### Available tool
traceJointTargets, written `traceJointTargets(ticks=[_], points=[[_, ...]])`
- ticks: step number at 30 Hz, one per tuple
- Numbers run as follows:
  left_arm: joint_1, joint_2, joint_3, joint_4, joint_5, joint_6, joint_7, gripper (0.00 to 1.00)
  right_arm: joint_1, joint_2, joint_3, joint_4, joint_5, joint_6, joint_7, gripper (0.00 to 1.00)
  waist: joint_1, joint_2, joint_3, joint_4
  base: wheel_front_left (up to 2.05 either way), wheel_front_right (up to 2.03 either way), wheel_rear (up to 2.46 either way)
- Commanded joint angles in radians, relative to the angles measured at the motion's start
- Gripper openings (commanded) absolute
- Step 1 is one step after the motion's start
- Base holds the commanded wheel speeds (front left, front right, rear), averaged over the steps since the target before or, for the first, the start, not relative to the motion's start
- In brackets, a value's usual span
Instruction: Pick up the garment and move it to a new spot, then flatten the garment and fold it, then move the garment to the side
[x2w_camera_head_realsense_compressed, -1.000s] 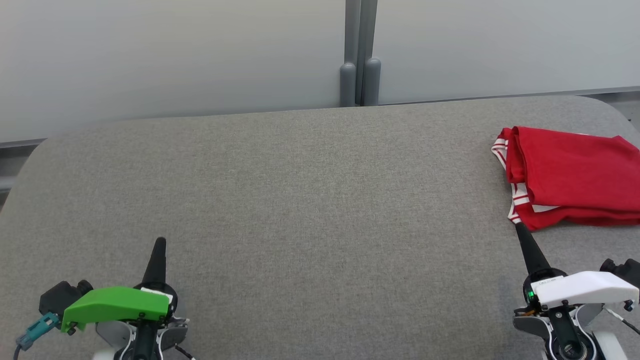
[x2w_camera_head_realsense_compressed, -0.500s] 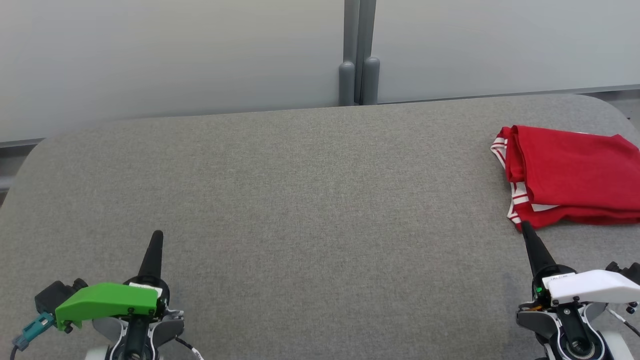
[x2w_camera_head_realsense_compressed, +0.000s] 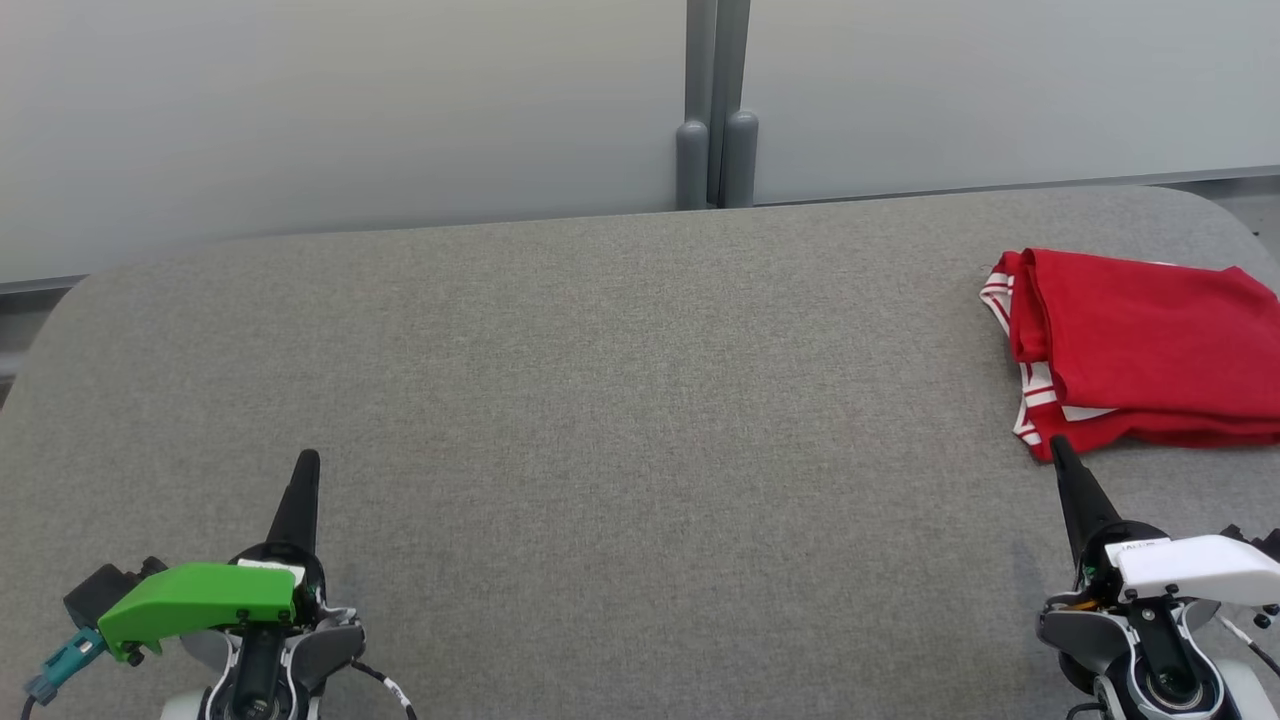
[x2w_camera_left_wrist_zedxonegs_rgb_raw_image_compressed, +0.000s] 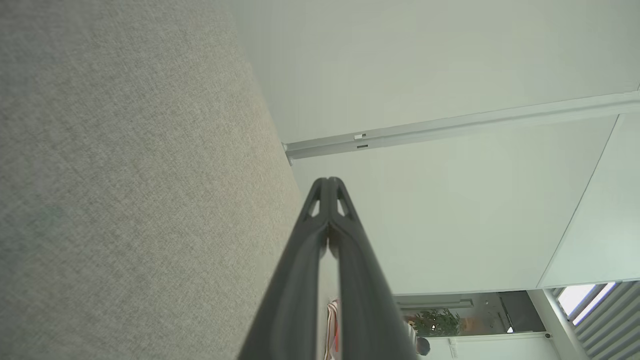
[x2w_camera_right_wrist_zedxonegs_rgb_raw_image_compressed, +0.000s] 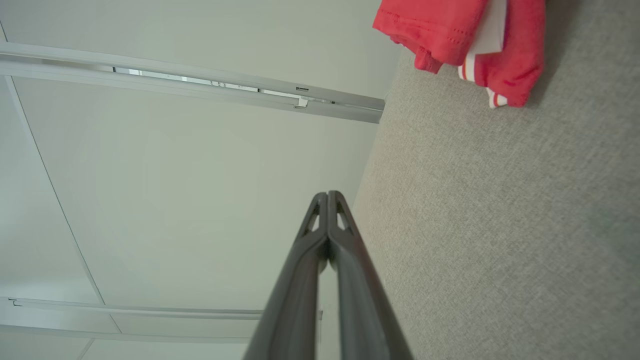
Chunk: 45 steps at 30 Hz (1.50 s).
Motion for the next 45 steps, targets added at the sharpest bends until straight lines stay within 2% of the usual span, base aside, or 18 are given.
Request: traceJointTargets(ticks=[1, 26, 45], points=[[-0.023, -0.002, 0.009, 0.0, -0.013, -0.012, 0.004, 0.0, -0.014, -0.007, -0.006, 0.002, 0.021, 0.001, 0.005, 0.0, 0.0, 0.0042, 0.0, 0.0, 0.0, 0.0, 0.0], [-0.046, -0.032, 0.067, 0.028, -0.135, -0.062, 0.047, 0.0, -0.027, -0.007, -0.032, 0.025, 0.186, 0.001, 0.034, 0.0, 0.0, 0.0052, 0.005, -0.004, 0.0, 0.0, 0.0], [-0.045, -0.033, 0.069, 0.026, -0.131, -0.06, 0.049, 0.0, -0.027, -0.001, -0.037, 0.025, 0.175, 0.001, 0.036, 0.0, 0.0, 0.0052, 0.005, -0.004, 0.0, 0.0, 0.0]])
